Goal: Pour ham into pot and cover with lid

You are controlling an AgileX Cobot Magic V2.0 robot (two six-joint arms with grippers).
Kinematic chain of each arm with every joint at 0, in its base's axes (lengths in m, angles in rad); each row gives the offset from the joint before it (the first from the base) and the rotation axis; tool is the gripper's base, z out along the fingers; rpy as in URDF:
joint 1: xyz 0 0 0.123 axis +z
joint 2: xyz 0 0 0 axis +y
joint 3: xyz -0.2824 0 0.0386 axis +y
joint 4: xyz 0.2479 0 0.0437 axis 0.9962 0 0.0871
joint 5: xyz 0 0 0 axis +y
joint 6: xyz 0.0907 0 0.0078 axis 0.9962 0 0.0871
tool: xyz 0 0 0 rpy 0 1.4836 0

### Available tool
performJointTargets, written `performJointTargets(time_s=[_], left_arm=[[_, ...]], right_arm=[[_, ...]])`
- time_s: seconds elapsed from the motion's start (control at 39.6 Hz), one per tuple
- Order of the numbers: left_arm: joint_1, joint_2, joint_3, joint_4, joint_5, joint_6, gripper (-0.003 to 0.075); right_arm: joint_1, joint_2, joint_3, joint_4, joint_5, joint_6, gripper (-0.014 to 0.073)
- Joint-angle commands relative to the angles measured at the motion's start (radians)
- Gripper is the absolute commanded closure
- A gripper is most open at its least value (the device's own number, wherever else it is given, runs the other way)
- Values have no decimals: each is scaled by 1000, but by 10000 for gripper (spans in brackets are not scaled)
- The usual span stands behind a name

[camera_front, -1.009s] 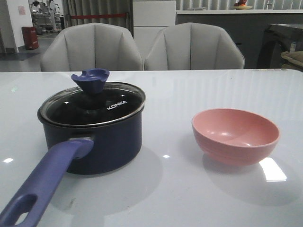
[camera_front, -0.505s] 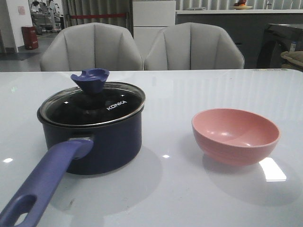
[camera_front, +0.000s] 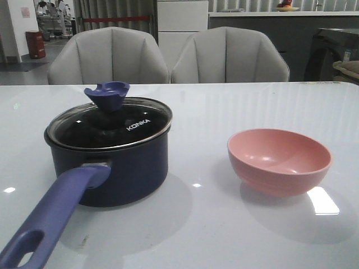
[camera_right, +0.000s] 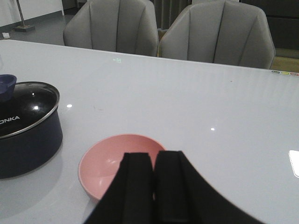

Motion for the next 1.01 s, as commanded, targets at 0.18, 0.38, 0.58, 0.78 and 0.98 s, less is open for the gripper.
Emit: performJointTargets(time_s=[0.18, 0.38, 0.58, 0.78, 0.98], left_arm=[[2, -20, 31, -9, -74, -12, 607], [2, -20, 31, -9, -74, -12, 607], [2, -20, 31, -9, -74, -12, 607], [2, -20, 31, -9, -74, -12, 607], [2, -20, 31, -9, -74, -12, 607]], right_arm=[[0, 6, -27, 4, -83, -4, 451], [0, 6, -25, 4, -86, -4, 451], [-82, -70, 14, -75, -74, 20, 451], [-183, -227, 128, -214, -74, 155, 451], [-231, -363, 235, -275, -86, 276, 451]])
